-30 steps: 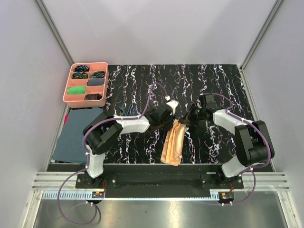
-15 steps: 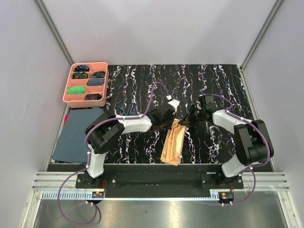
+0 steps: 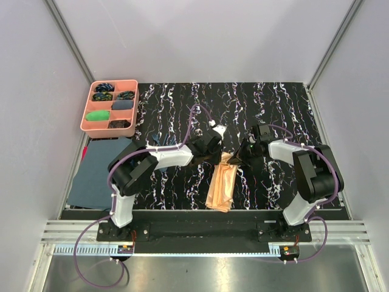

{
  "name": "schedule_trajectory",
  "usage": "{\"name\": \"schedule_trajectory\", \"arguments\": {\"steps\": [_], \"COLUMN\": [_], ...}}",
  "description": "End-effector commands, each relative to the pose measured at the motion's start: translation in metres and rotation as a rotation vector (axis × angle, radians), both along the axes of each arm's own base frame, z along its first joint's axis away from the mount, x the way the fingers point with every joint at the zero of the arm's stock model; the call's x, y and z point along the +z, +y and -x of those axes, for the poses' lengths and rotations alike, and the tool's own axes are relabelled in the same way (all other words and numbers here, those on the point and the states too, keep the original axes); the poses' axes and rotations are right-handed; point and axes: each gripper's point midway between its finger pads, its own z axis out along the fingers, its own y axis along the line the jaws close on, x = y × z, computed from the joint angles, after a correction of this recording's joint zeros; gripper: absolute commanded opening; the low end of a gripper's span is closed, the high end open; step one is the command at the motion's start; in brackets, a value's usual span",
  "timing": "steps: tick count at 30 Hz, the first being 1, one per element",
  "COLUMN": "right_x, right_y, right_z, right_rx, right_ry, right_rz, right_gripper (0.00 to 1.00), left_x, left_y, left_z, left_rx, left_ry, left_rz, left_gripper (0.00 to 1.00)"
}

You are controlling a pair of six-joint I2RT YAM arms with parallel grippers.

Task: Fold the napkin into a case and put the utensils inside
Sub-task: Stuff the top corner of the smaller-rectangle-folded napkin at the center of the board.

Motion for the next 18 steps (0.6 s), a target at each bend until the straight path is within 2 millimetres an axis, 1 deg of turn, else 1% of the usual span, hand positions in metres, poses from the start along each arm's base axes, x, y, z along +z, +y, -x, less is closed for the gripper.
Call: {"name": "schedule_trajectory", "arguments": {"steps": [1,2,4,5,6,8,9,10,11,12,13,14,16,17,18], "right_x": [0.009,0.007,0.007,0.005,0.005,0.005,0.005,0.004,0.005,0.006,0.007,0.008,0.01,0.01,0.01], "right_y": [-0.003,-0.004,-0.003,-0.005,-0.004,-0.004,-0.003,-0.004,-0.004,-0.003,-0.003,-0.003,-0.003,-0.003,-0.003], "right_z": [-0.003,-0.001,0.001,0.002,0.003,0.004,0.004,0.004,0.003,0.004,0.003,0.003,0.003,0.003,0.002], "right_rx": [-0.005,-0.004,-0.003,-0.004,-0.003,0.001,0.003,0.001,0.001,0.002,0.001,0.002,0.005,0.004,0.004], "right_ry": [-0.049,-0.044,-0.042,-0.036,-0.036,-0.035,-0.033,-0.031,-0.036,-0.035,-0.039,-0.039,-0.043,-0.042,-0.043], "right_rz": [0.0,0.004,0.004,0.005,0.006,0.004,0.002,0.003,0.002,0.001,-0.001,-0.003,-0.002,-0.005,-0.006], "right_gripper": [0.0,0.0,0.0,0.0,0.0,0.0,0.0,0.0,0.0,0.0,0.0,0.0,0.0,0.0,0.0], "left_x": [0.043,0.048,0.057,0.06,0.066,0.072,0.072,0.075,0.068,0.066,0.067,0.06,0.056,0.049,0.047], "left_y": [-0.006,-0.002,-0.007,-0.004,-0.011,-0.016,-0.021,-0.025,-0.029,-0.032,-0.035,-0.038,-0.04,-0.038,-0.037], "left_z": [-0.013,-0.013,-0.012,-0.012,-0.009,-0.009,-0.006,-0.005,-0.004,-0.004,-0.005,-0.002,-0.003,-0.004,-0.004], "left_rx": [0.021,0.033,0.024,0.037,0.016,0.003,-0.013,-0.026,-0.047,-0.063,-0.069,-0.093,-0.101,-0.099,-0.1], "left_ry": [-0.08,-0.099,-0.137,-0.163,-0.202,-0.244,-0.256,-0.268,-0.259,-0.256,-0.254,-0.242,-0.239,-0.231,-0.231], "left_rz": [0.058,0.057,0.076,0.069,0.081,0.084,0.085,0.09,0.084,0.073,0.075,0.066,0.058,0.034,0.025], "left_gripper": [0.39,0.41,0.4,0.37,0.32,0.28,0.2,0.17,0.13,0.1,0.1,0.11,0.14,0.16,0.17]}}
